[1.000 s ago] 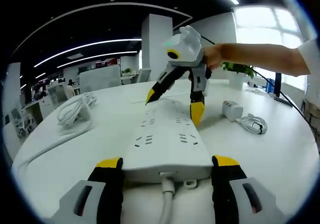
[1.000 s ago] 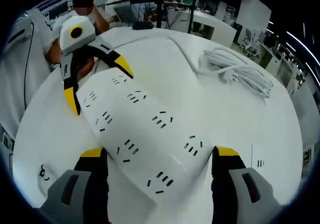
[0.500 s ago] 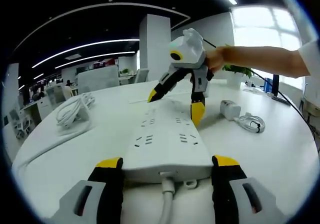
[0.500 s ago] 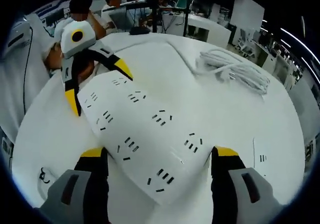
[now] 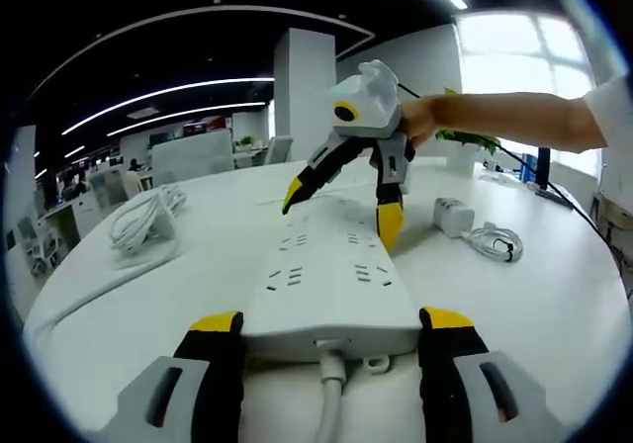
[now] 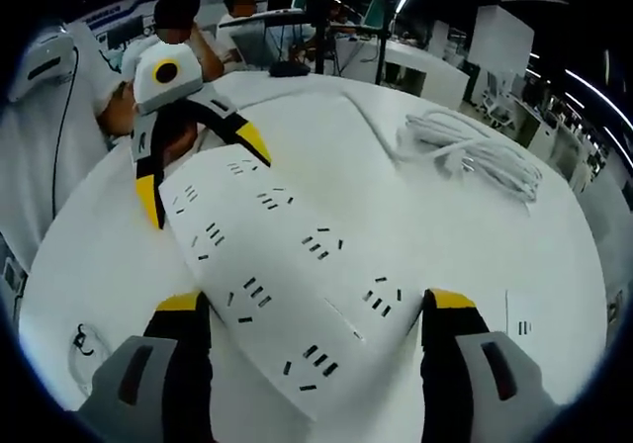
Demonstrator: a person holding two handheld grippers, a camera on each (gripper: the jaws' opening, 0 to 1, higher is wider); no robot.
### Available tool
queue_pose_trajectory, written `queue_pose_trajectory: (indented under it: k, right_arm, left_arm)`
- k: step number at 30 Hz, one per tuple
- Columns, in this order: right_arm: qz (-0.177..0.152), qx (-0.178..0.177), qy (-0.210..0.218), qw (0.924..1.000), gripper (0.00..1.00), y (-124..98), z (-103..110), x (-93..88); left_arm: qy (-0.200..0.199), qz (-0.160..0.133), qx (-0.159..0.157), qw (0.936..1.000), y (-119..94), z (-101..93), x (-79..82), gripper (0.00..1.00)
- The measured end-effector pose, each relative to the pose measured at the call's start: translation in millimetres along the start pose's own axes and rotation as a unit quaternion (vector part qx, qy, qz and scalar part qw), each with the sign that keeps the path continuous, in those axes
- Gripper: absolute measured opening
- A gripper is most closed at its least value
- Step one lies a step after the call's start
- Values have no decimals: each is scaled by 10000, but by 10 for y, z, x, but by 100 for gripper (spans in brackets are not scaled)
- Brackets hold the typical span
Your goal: Straighten the power strip on the desk, plug the charger into it
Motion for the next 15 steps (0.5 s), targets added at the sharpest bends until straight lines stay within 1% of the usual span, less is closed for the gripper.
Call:
queue_pose_trajectory:
  k: [5,15]
  right_arm:
    - [-85,-71,53,9999,86,-15,-20,-12]
    - [-17,-276,310,9991,86,-22,21,-49]
  left_arm:
    - [22,-10,-67,10000,-5,8,-6,72]
    - [148,14,-369,9992,-45,57,-26,72]
Point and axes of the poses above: the point that each gripper's makers call its tool centre point, and the gripper's own axes: y roughly forward along the fingers, z roughly to its left, x roughly out of its top, the point moved 2 cm from there along -y, roughly backward along the fingers, and after that the axes turned 14 degrees about x, right-handed, at the moved point
